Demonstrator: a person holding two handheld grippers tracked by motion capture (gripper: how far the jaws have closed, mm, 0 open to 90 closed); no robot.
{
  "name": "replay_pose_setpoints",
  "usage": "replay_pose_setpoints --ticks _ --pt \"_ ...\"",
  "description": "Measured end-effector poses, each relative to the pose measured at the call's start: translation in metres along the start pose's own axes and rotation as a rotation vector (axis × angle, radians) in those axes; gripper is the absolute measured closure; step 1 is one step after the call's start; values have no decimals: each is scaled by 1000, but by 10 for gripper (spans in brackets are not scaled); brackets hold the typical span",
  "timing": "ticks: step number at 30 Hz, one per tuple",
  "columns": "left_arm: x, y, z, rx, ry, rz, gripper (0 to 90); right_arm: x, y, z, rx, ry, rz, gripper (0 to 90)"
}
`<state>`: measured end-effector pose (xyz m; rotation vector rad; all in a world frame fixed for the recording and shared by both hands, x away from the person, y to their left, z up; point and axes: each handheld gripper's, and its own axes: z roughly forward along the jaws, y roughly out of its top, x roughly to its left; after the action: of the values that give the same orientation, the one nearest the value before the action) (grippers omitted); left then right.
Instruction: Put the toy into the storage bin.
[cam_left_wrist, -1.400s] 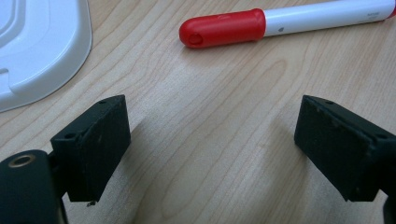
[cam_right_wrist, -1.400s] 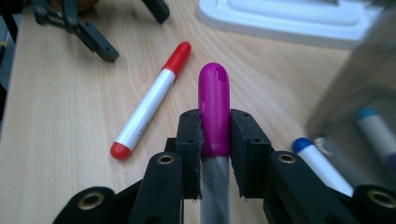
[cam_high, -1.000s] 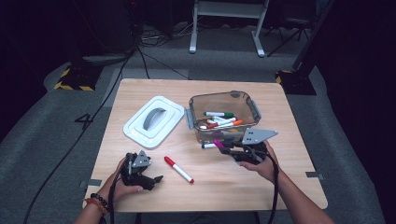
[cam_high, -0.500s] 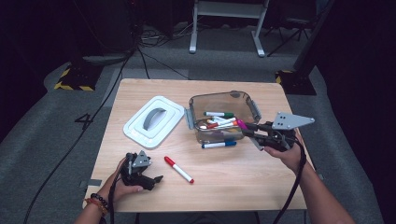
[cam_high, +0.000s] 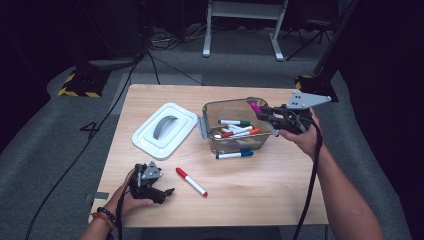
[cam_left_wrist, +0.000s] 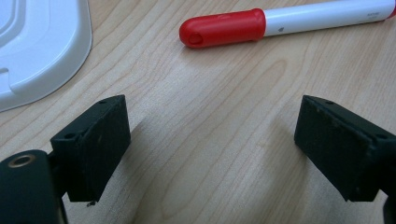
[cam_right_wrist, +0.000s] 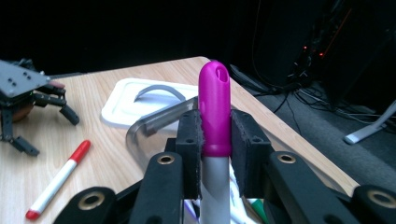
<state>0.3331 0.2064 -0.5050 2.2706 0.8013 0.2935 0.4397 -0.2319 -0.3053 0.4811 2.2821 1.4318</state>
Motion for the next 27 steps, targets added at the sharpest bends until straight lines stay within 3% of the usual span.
replay_pose_setpoints --ticks 7,15,23,27 --pt "0 0 0 1 1 0 111 -17 9 29 32 -10 -13 747" --pt "0 0 0 1 1 0 111 -34 1 63 97 22 -25 747" --pt "0 0 0 2 0 6 111 -37 -11 89 206 82 -65 747" --pt "0 0 0 2 0 5 111 -34 -18 100 286 114 -103 747"
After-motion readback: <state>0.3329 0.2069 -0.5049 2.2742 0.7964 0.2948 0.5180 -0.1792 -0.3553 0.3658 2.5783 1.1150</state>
